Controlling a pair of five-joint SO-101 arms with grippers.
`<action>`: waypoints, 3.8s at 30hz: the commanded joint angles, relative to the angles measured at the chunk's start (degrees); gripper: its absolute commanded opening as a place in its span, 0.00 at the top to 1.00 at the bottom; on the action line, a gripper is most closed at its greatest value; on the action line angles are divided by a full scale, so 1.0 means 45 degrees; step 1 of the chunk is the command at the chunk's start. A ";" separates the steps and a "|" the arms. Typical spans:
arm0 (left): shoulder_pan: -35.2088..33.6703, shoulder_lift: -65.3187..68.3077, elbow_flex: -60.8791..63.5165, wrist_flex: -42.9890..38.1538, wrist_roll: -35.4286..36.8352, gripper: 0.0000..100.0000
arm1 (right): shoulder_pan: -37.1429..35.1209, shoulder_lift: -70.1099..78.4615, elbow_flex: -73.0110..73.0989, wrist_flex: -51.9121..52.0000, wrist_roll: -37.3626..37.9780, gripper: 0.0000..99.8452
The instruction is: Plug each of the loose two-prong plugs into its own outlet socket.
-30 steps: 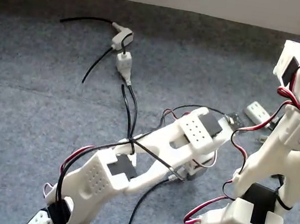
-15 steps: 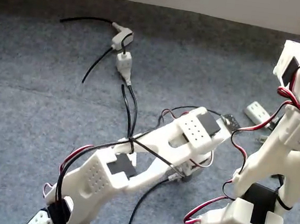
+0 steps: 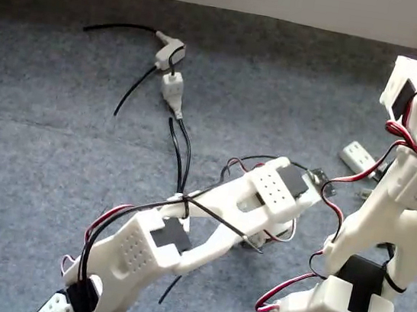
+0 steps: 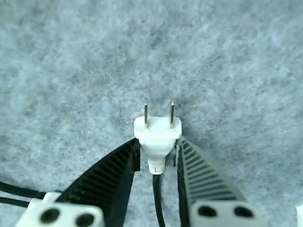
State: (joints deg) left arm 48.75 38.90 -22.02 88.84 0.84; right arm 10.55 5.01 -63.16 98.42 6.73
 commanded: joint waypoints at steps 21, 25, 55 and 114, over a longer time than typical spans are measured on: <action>0.0381 -0.0283 -0.0908 -0.0684 0.0078 0.99 | 0.0264 -0.0029 -0.0537 0.0107 -0.0059 0.89; -0.0498 -0.0303 -0.1807 -0.0664 0.0098 1.00 | 0.0967 -0.0029 -0.0596 0.0010 -0.0059 0.89; -0.3429 -1.5502 1.5209 -1.4867 0.2520 1.00 | 0.0479 0.0010 -0.0459 -0.0342 -0.0781 0.89; -0.4581 -1.7221 1.8256 -2.5397 0.7013 0.99 | -0.7687 -0.0068 0.5128 0.0615 0.2032 0.99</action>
State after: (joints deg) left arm 31.87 -36.53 66.24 -27.38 30.64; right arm -25.85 5.01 -40.04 98.86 15.25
